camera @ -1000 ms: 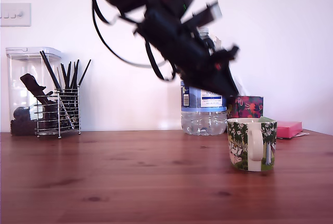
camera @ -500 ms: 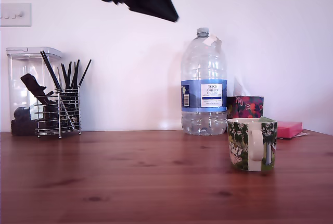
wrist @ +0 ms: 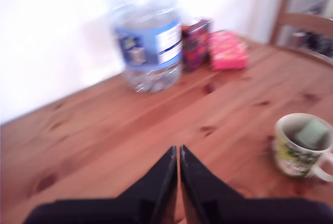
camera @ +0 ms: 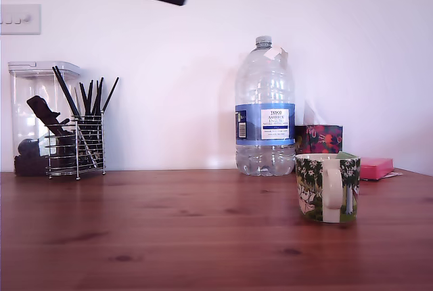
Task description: Pick up the coffee capsules from the table one by one and drop them inside the nearest coffee cup
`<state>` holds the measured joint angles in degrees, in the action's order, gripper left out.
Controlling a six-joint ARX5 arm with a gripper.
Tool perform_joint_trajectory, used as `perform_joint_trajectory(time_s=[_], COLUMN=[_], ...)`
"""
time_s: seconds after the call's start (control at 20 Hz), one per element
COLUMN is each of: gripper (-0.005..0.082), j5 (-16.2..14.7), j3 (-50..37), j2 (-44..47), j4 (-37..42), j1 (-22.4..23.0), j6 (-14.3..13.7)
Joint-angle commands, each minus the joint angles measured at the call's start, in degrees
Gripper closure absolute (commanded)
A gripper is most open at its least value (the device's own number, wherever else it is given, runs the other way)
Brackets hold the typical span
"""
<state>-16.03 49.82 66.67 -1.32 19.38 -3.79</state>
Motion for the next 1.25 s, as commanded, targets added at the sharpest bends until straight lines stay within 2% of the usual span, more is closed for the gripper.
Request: perform_joint_trajectory(time_s=[0.0,0.25,0.6,0.85,1.05,1.2], gripper=[0.0783,0.0783,0.0783,0.0783,0.0783,0.0783], j5=[-0.2,-0.11,1.29,1.6,3.93,5.38], j3=[-5.38,-20.94,-37.29,-42.51,-43.15,-43.15], j2=[-3.65,-16.55,-37.83,-54.16,-65.44,-67.3], j4=[2.58,9.51,9.01,0.42,-8.39,-10.97], j1=[-2.56,-9.09,-9.62,-9.62,-9.62,-9.6], j6=[1.79,7.13,13.97,14.45,14.99,15.39])
